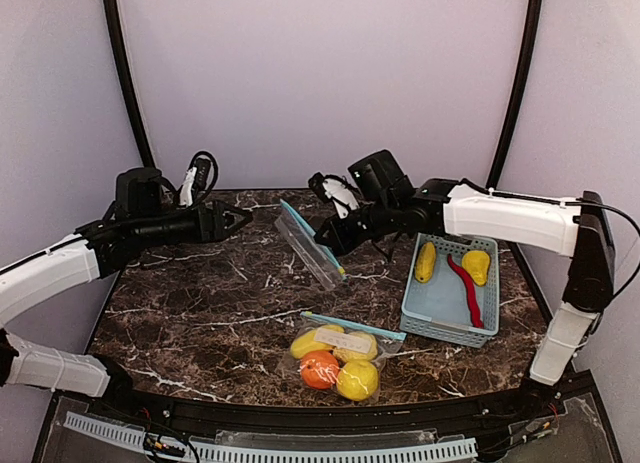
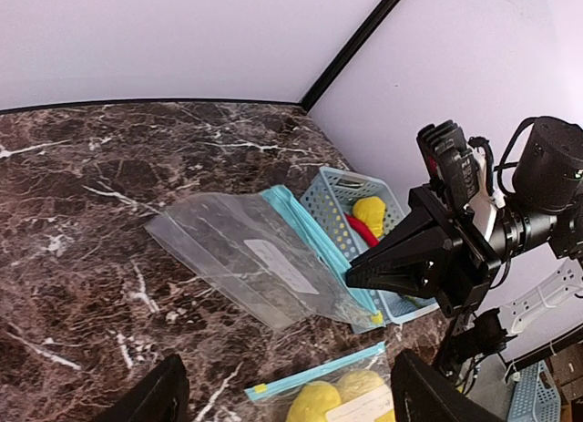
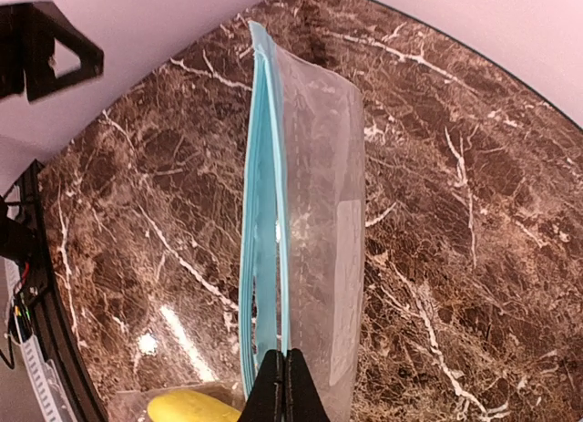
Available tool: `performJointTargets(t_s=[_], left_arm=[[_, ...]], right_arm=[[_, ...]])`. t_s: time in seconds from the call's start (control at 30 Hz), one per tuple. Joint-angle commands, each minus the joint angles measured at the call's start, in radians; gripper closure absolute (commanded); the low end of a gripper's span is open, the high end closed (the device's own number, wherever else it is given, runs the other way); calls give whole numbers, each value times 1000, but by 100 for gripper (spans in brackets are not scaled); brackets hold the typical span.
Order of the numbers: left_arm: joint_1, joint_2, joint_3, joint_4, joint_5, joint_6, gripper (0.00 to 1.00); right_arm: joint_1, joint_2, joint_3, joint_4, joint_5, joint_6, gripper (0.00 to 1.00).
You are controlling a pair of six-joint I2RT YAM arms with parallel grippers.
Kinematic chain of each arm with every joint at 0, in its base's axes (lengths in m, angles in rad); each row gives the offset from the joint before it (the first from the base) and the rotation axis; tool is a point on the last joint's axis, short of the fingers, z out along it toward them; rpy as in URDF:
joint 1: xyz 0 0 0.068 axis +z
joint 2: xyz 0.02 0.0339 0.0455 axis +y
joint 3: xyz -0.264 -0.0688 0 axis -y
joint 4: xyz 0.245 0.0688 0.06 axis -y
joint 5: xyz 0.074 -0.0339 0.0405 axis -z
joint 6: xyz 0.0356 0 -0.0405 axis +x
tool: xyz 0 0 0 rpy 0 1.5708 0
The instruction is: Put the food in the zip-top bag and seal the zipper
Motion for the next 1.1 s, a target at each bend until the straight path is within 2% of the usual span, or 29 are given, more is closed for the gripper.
performJointTargets(t_s=[0.0,0.13,0.27,0.53,1.07], left_arm=[[-115,-10,-29,145,-123,-184,23],[-187,39,-39,261,-153,-295,23],[-242,96,-20,343,-156,-330,20],[-288,171,0,322,-215,-329,22],[-289,214,-1,334,-248,-343,27]], right_arm=[[60,-81,-64,114,122,91,100],[110,-116,-88,116,254,99,100],[143,-129,-95,109,330,108,100],[177,-153,-105,111,383,107,100],[214,-123,-72,88,444,75,100]])
